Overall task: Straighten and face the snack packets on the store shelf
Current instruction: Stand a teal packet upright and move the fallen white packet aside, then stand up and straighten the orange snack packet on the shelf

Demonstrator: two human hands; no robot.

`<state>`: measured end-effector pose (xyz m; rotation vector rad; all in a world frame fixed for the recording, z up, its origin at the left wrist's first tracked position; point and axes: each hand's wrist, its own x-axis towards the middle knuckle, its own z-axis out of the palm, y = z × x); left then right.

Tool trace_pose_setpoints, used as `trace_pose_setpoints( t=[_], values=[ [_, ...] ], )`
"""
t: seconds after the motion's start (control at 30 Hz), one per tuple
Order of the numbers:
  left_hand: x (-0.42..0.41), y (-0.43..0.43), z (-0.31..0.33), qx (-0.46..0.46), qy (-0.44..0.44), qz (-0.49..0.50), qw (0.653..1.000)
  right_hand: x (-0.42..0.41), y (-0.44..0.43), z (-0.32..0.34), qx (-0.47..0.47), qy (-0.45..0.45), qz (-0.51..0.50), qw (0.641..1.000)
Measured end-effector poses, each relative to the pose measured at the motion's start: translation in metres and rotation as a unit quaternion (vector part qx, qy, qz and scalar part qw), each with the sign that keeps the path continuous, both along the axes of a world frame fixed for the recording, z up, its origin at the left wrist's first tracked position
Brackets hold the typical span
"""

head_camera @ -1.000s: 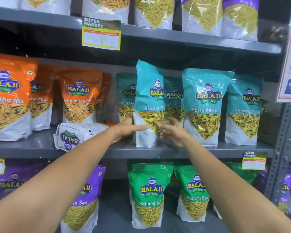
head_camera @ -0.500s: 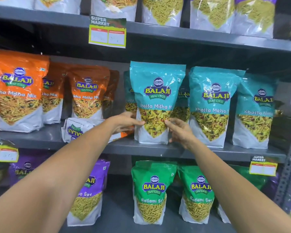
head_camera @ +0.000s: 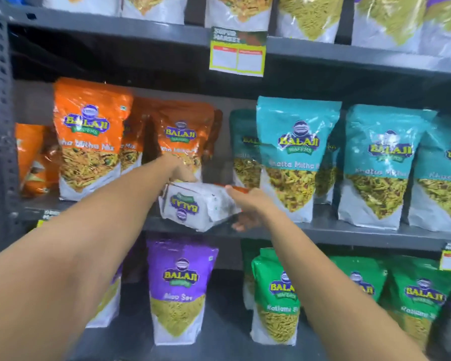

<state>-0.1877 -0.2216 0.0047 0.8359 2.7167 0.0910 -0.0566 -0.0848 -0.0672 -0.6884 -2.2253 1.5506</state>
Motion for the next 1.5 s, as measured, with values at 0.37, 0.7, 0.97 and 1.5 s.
trace_pose_setpoints(
  t=[0.37, 0.7, 0.97, 1.5],
  values=[
    [-0.016, -0.024, -0.020, 0.291, -0.147, -0.075, 0.942, -0.002, -0.040, -0.012, -0.132, 0.102, -0.071, 0.983],
    [-0.032, -0.057, -0.014, 0.509, -0.040, -0.098, 0.855, -0.010, -0.057, 0.007, 0.025, 0.247, -0.068, 0.966],
    [-0.044, -0.062, -0.055, 0.535, 0.082, -0.066, 0.838, -0.041, -0.044, -0.007, 0.235, 0.271, -0.027, 0.933],
    [-0.028, -0.054, -0.067, 0.556, -0.107, -0.103, 0.818, -0.064, -0.026, -0.003, 0.021, 0.282, -0.009, 0.959]
  ],
)
